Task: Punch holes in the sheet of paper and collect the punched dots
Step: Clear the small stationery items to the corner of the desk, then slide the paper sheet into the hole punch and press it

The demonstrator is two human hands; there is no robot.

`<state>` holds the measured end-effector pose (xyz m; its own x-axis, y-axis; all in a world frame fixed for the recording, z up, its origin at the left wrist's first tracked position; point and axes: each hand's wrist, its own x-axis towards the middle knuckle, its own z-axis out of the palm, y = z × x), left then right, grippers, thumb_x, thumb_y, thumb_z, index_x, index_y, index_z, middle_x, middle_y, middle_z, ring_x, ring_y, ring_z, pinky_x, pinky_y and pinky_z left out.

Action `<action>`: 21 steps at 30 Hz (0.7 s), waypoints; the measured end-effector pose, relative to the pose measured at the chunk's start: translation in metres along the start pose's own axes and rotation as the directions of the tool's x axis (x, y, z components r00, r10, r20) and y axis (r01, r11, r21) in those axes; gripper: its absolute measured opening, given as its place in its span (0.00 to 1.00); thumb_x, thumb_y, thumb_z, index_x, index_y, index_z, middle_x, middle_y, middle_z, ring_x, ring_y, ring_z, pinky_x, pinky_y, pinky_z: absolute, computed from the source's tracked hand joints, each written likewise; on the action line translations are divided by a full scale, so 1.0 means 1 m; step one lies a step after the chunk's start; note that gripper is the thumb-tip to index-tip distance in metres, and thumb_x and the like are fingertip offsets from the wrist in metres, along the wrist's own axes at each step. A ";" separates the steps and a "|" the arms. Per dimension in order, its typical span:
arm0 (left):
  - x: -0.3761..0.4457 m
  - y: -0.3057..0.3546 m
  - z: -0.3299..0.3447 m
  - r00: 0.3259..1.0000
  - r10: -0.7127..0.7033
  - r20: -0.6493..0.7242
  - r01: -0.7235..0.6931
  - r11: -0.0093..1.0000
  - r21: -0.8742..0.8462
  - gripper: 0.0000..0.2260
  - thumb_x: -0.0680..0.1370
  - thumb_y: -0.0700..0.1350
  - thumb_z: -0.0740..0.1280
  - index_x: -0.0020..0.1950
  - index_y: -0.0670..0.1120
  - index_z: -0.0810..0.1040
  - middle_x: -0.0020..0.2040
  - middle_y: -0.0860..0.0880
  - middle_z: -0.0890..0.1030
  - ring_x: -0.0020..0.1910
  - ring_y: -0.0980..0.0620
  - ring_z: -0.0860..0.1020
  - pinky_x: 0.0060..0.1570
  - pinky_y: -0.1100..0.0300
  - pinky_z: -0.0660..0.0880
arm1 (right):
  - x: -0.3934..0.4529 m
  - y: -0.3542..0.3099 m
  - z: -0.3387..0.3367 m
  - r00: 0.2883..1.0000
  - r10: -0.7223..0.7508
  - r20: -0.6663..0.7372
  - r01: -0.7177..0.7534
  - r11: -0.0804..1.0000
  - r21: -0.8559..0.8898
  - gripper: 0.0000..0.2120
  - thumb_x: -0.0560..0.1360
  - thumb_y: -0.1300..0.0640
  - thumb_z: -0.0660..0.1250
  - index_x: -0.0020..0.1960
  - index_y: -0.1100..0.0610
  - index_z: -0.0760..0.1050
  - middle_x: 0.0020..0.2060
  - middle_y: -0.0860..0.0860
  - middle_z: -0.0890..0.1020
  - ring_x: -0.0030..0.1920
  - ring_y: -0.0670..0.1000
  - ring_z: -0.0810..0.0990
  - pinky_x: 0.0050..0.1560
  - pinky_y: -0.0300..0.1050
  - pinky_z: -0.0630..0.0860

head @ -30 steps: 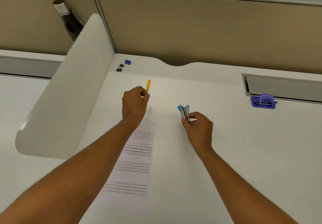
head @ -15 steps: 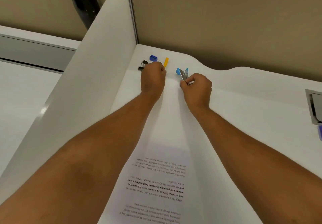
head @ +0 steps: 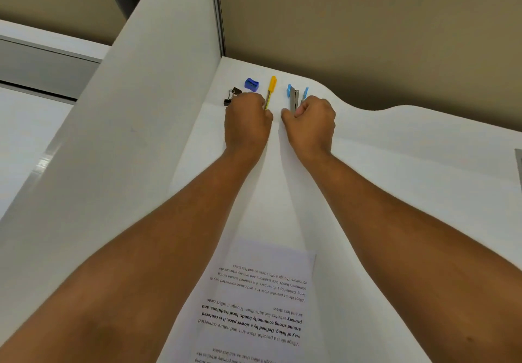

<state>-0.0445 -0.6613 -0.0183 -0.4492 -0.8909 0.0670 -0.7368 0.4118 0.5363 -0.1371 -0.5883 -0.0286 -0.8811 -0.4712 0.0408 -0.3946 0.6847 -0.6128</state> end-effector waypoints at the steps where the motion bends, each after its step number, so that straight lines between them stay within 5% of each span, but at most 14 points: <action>1: -0.004 -0.001 -0.001 1.000 -0.007 0.003 0.007 1.000 -0.009 0.12 0.84 0.44 0.69 0.65 0.41 0.85 0.59 0.43 0.87 0.58 0.47 0.83 0.53 0.63 0.72 | -0.003 0.001 0.000 1.000 0.000 0.007 0.000 1.000 0.006 0.15 0.78 0.47 0.74 0.54 0.59 0.80 0.48 0.54 0.81 0.44 0.48 0.75 0.44 0.40 0.70; 7: -0.011 0.005 -0.009 0.998 -0.046 0.047 0.046 0.999 -0.016 0.11 0.85 0.44 0.68 0.62 0.41 0.86 0.56 0.43 0.87 0.55 0.47 0.84 0.52 0.61 0.74 | -0.006 -0.006 -0.004 0.999 -0.004 0.034 0.004 1.000 -0.005 0.13 0.78 0.49 0.74 0.53 0.59 0.80 0.45 0.53 0.81 0.45 0.49 0.77 0.45 0.43 0.76; 13: -0.036 -0.002 -0.024 0.999 -0.027 0.042 0.029 0.998 -0.064 0.19 0.83 0.51 0.72 0.70 0.42 0.83 0.64 0.43 0.86 0.62 0.46 0.84 0.64 0.55 0.77 | -0.014 -0.007 -0.016 0.997 0.044 0.065 -0.043 0.999 -0.020 0.18 0.77 0.41 0.73 0.50 0.57 0.79 0.39 0.49 0.77 0.42 0.48 0.77 0.42 0.41 0.70; 17: -0.109 -0.030 -0.049 0.996 0.064 -0.064 -0.073 0.986 -0.147 0.14 0.82 0.46 0.72 0.65 0.43 0.85 0.59 0.45 0.86 0.56 0.45 0.84 0.60 0.59 0.74 | -0.057 0.011 -0.051 0.998 0.026 0.059 -0.035 0.988 0.153 0.17 0.80 0.46 0.70 0.41 0.58 0.76 0.33 0.47 0.76 0.34 0.47 0.75 0.40 0.43 0.72; 21: -0.222 -0.071 -0.071 0.979 0.193 -0.071 -0.200 0.973 -0.114 0.11 0.83 0.43 0.71 0.63 0.43 0.86 0.64 0.45 0.84 0.68 0.44 0.78 0.69 0.52 0.76 | -0.149 0.048 -0.099 0.986 -0.124 0.112 0.100 0.976 0.195 0.09 0.80 0.56 0.71 0.42 0.57 0.78 0.39 0.49 0.81 0.39 0.50 0.80 0.46 0.47 0.77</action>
<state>0.1432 -0.5059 -0.0112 -0.5456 -0.8062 0.2288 -0.5696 0.5569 0.6045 -0.0508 -0.4299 0.0138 -0.7906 -0.6116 0.0276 -0.4225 0.5124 -0.7477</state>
